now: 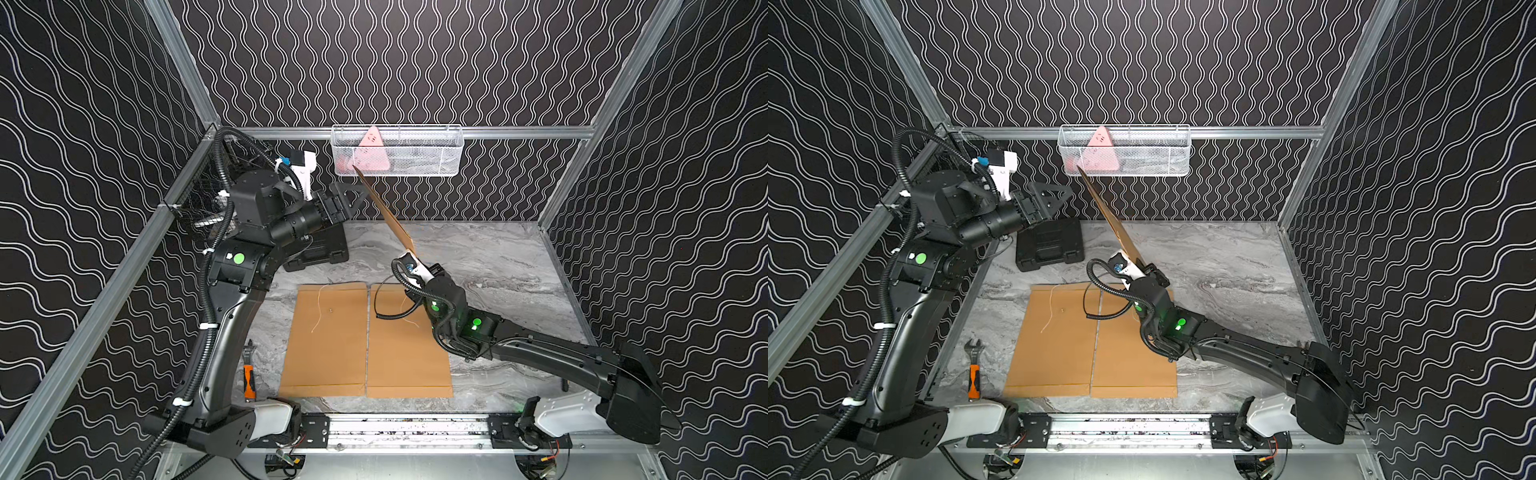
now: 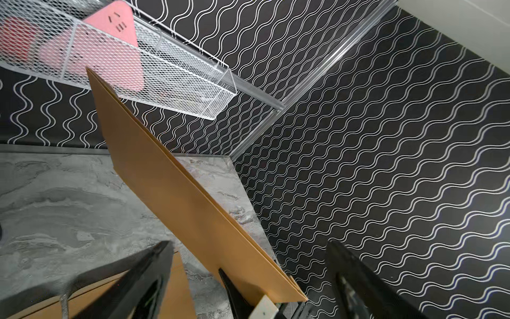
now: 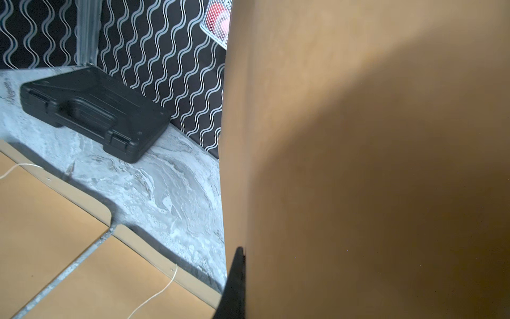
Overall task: Open the file bag
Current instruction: Pick up the file bag from the center of the board.
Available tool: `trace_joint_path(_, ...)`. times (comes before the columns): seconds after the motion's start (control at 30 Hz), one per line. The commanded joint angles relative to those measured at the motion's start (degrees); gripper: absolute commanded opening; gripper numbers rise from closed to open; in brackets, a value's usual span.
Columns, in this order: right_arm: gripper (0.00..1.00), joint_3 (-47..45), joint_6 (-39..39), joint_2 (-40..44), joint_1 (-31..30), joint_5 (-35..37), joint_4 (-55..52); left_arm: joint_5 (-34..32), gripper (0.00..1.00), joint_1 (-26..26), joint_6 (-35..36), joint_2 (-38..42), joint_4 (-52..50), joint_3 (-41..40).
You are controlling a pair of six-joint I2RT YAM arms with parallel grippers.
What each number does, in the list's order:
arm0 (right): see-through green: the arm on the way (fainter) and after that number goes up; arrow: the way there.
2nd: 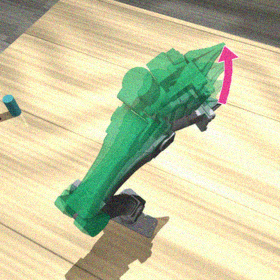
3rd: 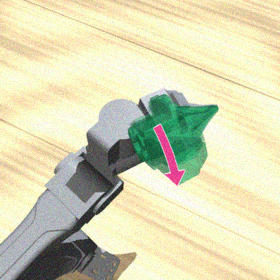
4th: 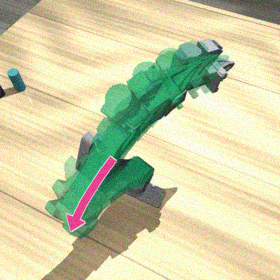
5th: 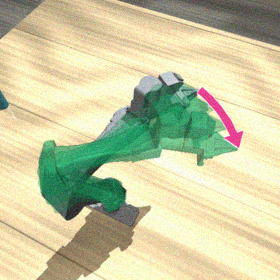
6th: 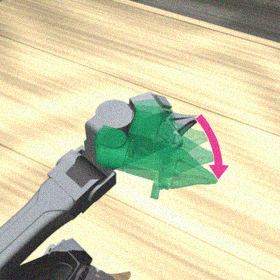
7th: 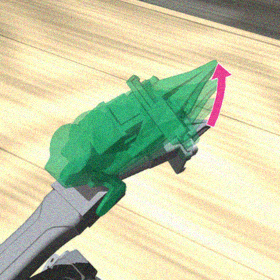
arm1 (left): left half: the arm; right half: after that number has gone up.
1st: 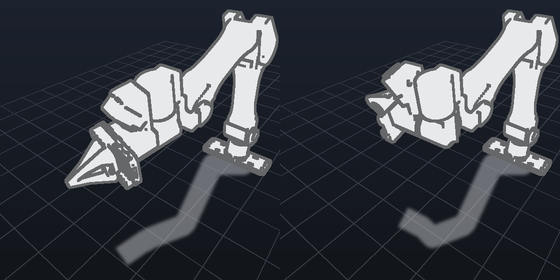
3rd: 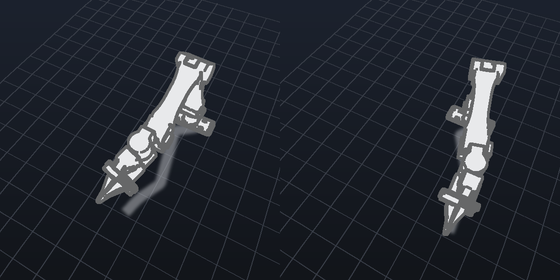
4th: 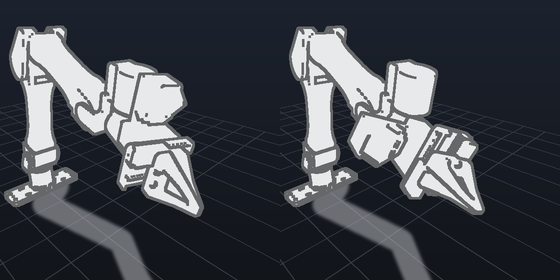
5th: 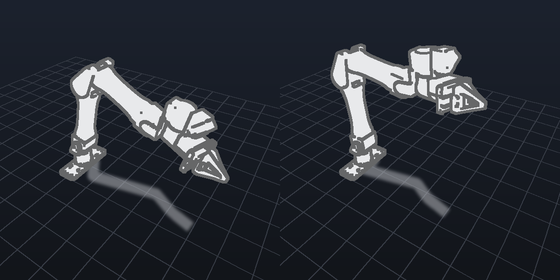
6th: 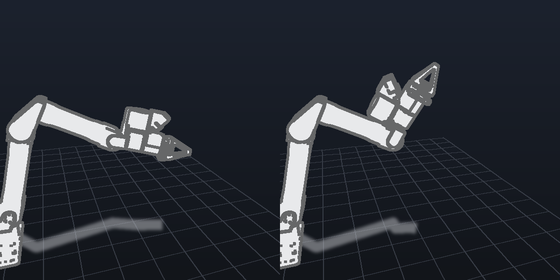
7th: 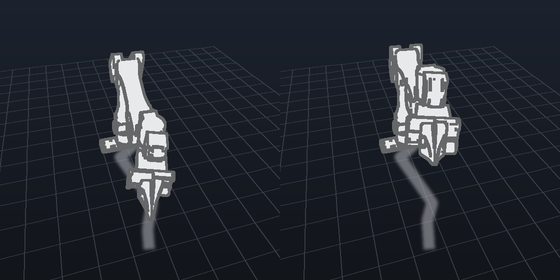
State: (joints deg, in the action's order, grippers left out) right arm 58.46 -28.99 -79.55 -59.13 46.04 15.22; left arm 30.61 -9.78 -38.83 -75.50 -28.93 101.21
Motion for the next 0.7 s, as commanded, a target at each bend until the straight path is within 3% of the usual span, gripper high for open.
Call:
trace_joint_path(0.0, 0.00, 1.7, -3.4, -0.8, -1.2, 0.7, 3.7, -0.8, 0.90, 0.0, 1.4, -0.6, 2.7, -0.5)
trace_joint_path(0.5, 0.00, 5.8, -12.8, -3.1, -6.4, 2.8, 11.5, -1.8, 0.88, 0.0, 2.4, -2.3, 1.6, -3.6)
trace_joint_path(0.67, 0.00, 5.9, -15.2, -3.7, -7.0, 3.7, 13.4, -1.5, 0.77, 0.1, 2.3, -2.5, 1.7, -3.5)
